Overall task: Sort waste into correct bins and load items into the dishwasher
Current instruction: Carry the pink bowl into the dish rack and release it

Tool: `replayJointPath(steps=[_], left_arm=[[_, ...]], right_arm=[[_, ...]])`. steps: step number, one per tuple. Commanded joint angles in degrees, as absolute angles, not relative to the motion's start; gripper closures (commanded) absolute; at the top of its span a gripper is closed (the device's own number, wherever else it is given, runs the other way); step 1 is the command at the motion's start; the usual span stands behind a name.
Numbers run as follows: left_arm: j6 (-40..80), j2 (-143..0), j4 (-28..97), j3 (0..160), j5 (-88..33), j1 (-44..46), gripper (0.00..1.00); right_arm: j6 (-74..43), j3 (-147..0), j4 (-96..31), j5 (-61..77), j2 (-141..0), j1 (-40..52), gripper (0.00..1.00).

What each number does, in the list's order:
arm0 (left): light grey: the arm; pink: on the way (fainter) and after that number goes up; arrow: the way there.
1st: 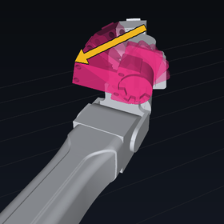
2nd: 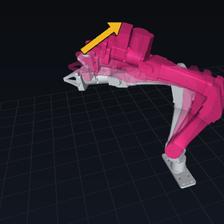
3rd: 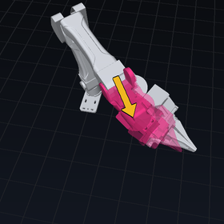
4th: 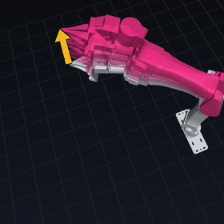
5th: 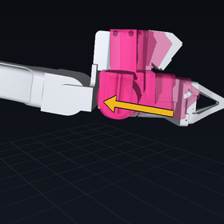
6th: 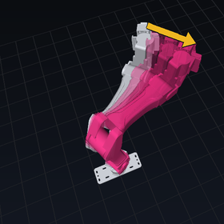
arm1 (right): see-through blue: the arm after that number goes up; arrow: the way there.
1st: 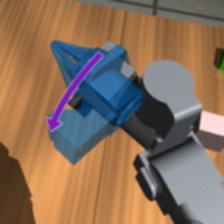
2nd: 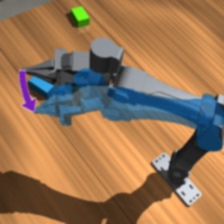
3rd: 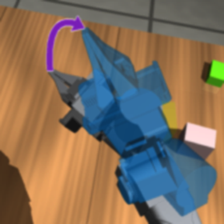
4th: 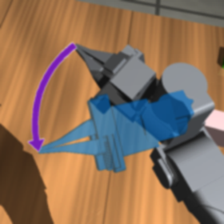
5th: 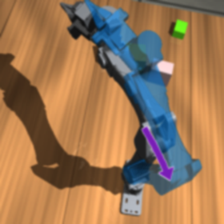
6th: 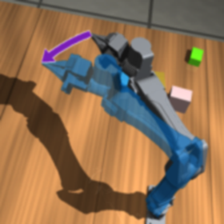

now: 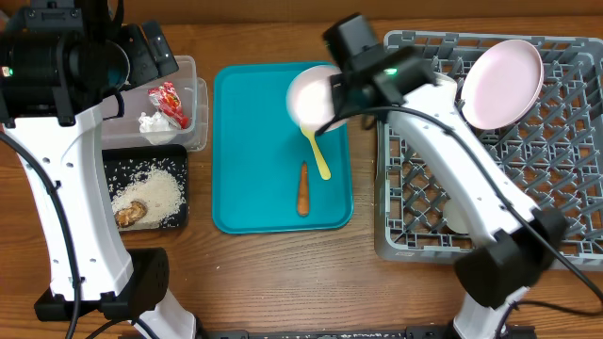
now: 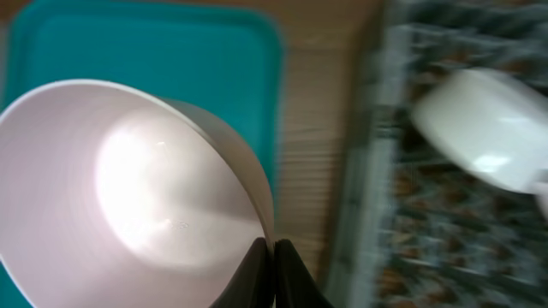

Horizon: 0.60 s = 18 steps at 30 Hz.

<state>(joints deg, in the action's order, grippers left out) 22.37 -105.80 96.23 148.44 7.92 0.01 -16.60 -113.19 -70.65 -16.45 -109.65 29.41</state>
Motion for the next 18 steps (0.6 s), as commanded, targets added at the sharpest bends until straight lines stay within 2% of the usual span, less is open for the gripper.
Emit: replayJointPath(steps=[1, 4, 10, 18], left_arm=[[23.2, -106.1, 96.2, 149.0, 7.4, 0.0, 0.00], [23.2, -106.1, 96.2, 149.0, 7.4, 0.0, 0.00], [23.2, -106.1, 96.2, 149.0, 7.4, 0.0, 0.00], [23.2, -106.1, 96.2, 149.0, 7.5, 0.0, 0.00]], right_arm=[[-20.0, -113.8, -74.6, -41.0, -109.0, 28.3, 0.96], [-25.5, -113.6, -81.1, -49.6, -109.3, 25.7, 0.96], [-35.9, -112.8, -92.7, -52.7, -109.5, 19.7, 0.96], [-35.7, -111.7, -97.1, -52.3, -109.7, 13.3, 0.96]])
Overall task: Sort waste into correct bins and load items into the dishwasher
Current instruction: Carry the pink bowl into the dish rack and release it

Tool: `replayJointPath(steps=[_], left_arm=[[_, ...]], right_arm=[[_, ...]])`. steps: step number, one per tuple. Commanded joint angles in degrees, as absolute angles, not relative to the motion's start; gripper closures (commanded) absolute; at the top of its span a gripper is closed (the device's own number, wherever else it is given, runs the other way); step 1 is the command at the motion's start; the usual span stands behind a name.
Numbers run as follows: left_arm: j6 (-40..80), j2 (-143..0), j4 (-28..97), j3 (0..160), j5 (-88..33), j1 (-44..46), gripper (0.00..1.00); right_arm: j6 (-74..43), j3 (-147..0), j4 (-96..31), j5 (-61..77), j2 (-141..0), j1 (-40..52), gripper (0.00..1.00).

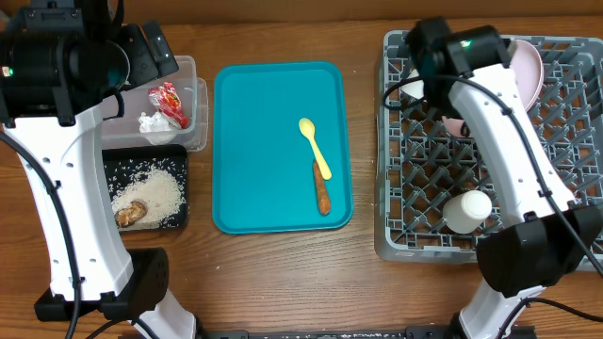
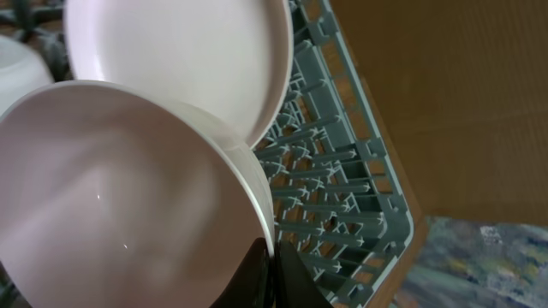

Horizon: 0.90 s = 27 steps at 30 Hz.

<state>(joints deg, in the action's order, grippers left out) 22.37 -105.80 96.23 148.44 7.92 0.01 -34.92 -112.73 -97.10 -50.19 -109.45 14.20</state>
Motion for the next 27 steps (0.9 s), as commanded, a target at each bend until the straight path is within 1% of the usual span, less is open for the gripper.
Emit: replayJointPath(steps=[1, 7, 16, 27], left_arm=[[23.2, -106.1, 96.2, 149.0, 7.4, 0.0, 0.00], [23.2, -106.1, 96.2, 149.0, 7.4, 0.0, 0.00], [23.2, -106.1, 96.2, 149.0, 7.4, 0.0, 0.00], [23.2, -106.1, 96.2, 149.0, 7.4, 0.0, 0.00]], right_arm=[[-34.7, -111.4, -97.1, -52.6, -109.8, 13.1, 0.96], [-34.2, -108.3, -96.8, -56.9, -110.7, 13.1, 0.96], [-34.1, -101.2, -91.9, -62.0, -111.3, 13.1, 0.96], [-34.3, -100.3, -87.0, -65.2, -111.7, 16.0, 0.96]])
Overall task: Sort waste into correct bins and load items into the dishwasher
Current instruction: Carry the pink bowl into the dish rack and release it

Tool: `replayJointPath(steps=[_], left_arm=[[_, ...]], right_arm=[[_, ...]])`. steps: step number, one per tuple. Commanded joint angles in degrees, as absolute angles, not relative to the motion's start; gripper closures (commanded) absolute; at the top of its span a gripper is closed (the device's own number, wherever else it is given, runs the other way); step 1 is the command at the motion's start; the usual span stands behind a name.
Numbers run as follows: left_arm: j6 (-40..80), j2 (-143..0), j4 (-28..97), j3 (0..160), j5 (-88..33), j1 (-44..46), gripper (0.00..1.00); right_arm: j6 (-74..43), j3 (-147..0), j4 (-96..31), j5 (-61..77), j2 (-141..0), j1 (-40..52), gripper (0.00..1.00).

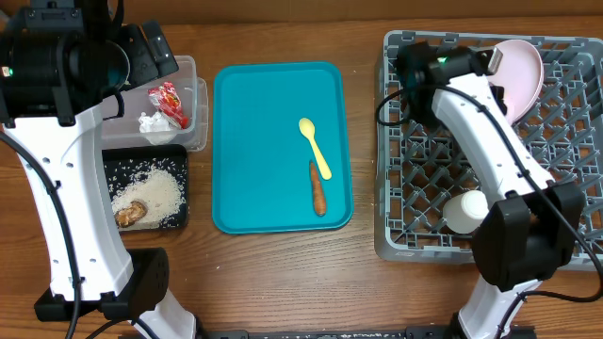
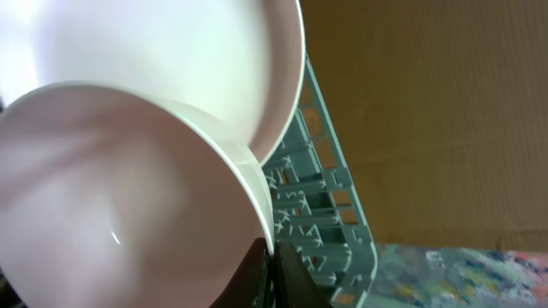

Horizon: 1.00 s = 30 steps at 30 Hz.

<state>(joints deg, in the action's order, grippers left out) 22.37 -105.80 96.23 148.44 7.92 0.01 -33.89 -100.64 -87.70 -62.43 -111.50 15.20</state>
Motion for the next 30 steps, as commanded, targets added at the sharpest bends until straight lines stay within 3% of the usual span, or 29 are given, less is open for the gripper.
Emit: replayJointPath(steps=[1, 15, 30], left_arm=[[23.2, -106.1, 96.2, 149.0, 7.5, 0.0, 0.00], [23.2, -106.1, 96.2, 149.0, 7.4, 0.0, 0.00], [23.2, -106.1, 96.2, 149.0, 7.5, 0.0, 0.00]], right_arm=[[-34.3, -100.2, -87.0, -65.6, -112.0, 16.0, 0.96], [-38.3, -97.0, -87.4, -67.1, -118.0, 18.5, 0.96], [-38.2, -95.9, -88.2, -58.5, -118.7, 24.2, 0.96]])
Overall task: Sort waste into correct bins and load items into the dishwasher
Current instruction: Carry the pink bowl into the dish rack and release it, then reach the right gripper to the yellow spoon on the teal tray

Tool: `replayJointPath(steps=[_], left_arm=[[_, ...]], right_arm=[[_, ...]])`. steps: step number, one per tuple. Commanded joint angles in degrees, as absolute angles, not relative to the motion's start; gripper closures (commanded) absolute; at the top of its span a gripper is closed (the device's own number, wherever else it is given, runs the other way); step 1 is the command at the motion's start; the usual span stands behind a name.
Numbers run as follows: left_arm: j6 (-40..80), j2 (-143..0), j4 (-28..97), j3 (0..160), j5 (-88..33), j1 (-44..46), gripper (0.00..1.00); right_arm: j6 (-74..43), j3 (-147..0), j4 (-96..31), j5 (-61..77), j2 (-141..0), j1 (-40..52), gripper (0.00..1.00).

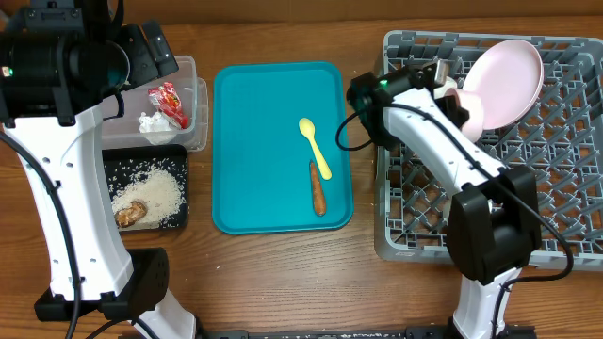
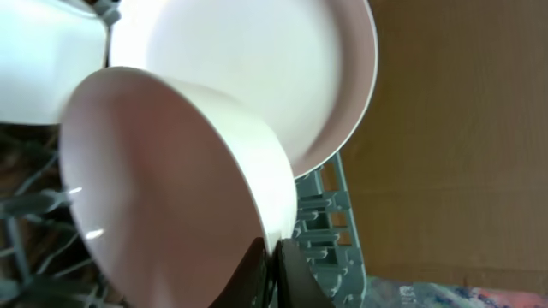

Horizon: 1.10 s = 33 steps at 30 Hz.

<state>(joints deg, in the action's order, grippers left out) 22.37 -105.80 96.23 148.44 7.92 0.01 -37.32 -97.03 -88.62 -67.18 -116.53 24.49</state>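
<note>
My right gripper (image 2: pixel 272 248) (image 1: pixel 447 94) is shut on the rim of a pale pink bowl (image 2: pixel 171 197) (image 1: pixel 464 105). The bowl is tipped on edge over the back left of the grey dish rack (image 1: pixel 546 169), right in front of a pink plate (image 2: pixel 248 68) (image 1: pixel 504 80) that stands in the rack. A yellow spoon (image 1: pixel 316 146) and a small orange-brown food piece (image 1: pixel 317 188) lie on the teal tray (image 1: pixel 254 113). My left arm (image 1: pixel 66 66) hangs over the bins at the far left; its fingers do not show.
A clear bin (image 1: pixel 174 104) holds wrappers and crumpled paper. In front of it a black bin (image 1: pixel 151 193) holds rice and food scraps. A white dish (image 2: pixel 43 51) sits in the rack beside the plate. The rack's teal-grey edge (image 2: pixel 330 239) borders bare wood.
The right wrist has swung left and the bowl has turned more edge-on, so more of the plate shows behind it. The gripper still pinches the rim. Left arm, spoon and food piece are unchanged.
The right gripper first held the bowl over the tray's back right corner. Then it held the bowl over the rack beside the standing plate, and the food piece lay further right on the tray. Since then the bowl has stayed at the plate, tipped further.
</note>
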Motion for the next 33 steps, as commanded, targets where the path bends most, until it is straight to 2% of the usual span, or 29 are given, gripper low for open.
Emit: replayJointPath(steps=[1, 6, 9, 17, 19, 21, 23, 28, 33], left_arm=[[23.2, -106.1, 96.2, 149.0, 7.4, 0.0, 0.00], [23.2, -106.1, 96.2, 149.0, 7.4, 0.0, 0.00], [23.2, -106.1, 96.2, 149.0, 7.4, 0.0, 0.00], [23.2, -106.1, 96.2, 149.0, 7.4, 0.0, 0.00], [23.2, -106.1, 96.2, 149.0, 7.4, 0.0, 0.00], [23.2, -106.1, 96.2, 149.0, 7.5, 0.0, 0.00], [23.2, -106.1, 96.2, 149.0, 7.4, 0.0, 0.00], [23.2, -106.1, 96.2, 149.0, 7.5, 0.0, 0.00], [23.2, -106.1, 96.2, 149.0, 7.5, 0.0, 0.00]], right_arm=[[-38.2, -95.9, -88.2, -57.4, -118.7, 24.2, 0.96], [-38.2, -95.9, -89.0, -53.4, -118.7, 24.2, 0.94], [-38.2, -95.9, -89.2, -52.1, -118.7, 24.2, 0.76], [-38.2, -97.8, -89.8, -49.4, -118.6, 24.4, 0.63], [-38.2, -99.2, -90.4, -49.4, -118.6, 24.4, 0.36], [-38.2, -101.3, -91.3, -49.3, -118.6, 24.4, 0.21], [-38.2, -103.6, -92.4, -49.3, -118.6, 24.4, 0.12], [-38.0, -111.5, -95.4, -48.3, -118.6, 24.4, 0.03], [-33.4, -121.4, -97.0, -40.5, -118.6, 24.4, 0.00]])
